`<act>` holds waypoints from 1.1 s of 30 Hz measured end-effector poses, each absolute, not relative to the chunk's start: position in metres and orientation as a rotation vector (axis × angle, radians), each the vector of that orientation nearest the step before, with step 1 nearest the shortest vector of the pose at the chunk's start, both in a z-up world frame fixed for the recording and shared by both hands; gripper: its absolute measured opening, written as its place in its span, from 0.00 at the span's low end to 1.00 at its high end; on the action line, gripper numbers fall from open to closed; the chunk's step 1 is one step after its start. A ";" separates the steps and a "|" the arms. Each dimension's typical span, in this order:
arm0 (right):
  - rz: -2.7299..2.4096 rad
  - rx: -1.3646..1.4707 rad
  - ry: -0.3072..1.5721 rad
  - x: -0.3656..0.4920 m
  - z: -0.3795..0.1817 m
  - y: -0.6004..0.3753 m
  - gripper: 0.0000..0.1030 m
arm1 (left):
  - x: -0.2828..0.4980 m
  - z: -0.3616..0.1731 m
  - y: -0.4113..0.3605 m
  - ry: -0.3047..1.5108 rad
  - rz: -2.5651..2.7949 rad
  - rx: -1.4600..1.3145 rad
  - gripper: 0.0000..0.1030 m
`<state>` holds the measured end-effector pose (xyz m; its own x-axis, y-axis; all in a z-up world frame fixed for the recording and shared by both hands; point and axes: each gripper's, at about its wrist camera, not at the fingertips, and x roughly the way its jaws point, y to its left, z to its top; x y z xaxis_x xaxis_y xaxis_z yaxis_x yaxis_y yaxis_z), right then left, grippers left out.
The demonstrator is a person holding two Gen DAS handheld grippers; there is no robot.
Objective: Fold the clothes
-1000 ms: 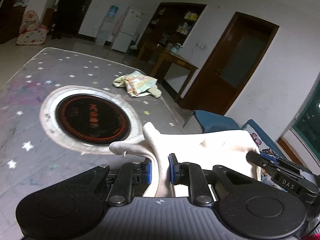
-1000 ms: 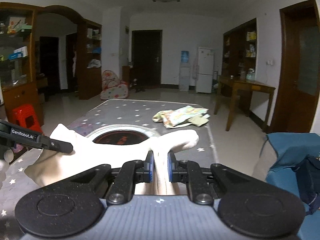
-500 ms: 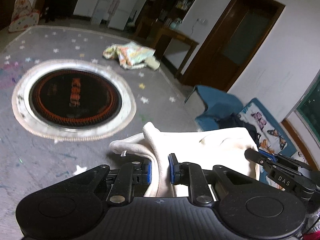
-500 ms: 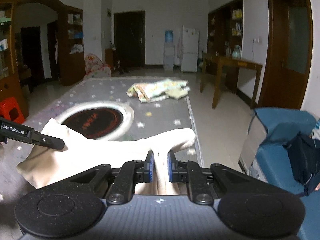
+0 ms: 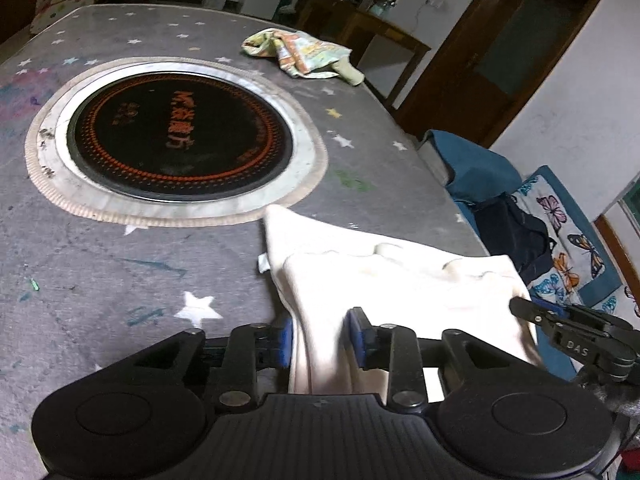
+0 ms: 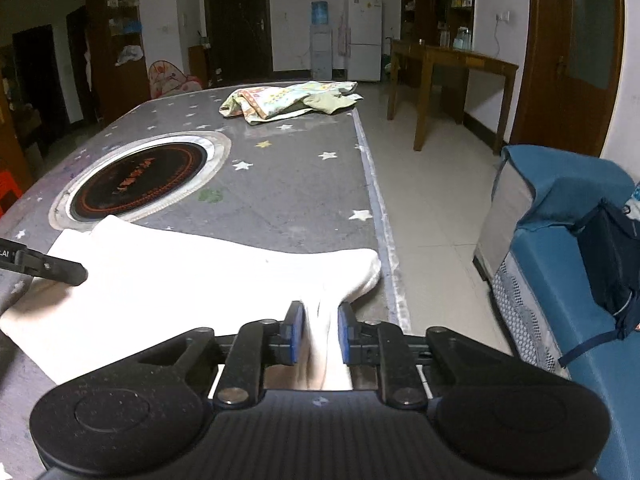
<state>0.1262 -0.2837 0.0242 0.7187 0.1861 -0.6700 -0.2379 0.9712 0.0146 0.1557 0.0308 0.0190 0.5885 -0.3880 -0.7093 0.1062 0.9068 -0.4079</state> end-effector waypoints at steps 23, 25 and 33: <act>0.423 -0.137 0.734 0.162 0.024 -0.243 0.27 | 0.191 0.039 -0.038 0.813 -0.422 -0.088 0.37; 0.436 -0.134 0.744 0.165 0.021 -0.244 0.26 | 0.196 0.035 -0.041 0.832 -0.435 -0.076 0.37; 0.474 -0.152 0.715 0.167 0.018 -0.243 0.04 | 0.205 0.020 -0.049 0.843 -0.467 -0.010 0.17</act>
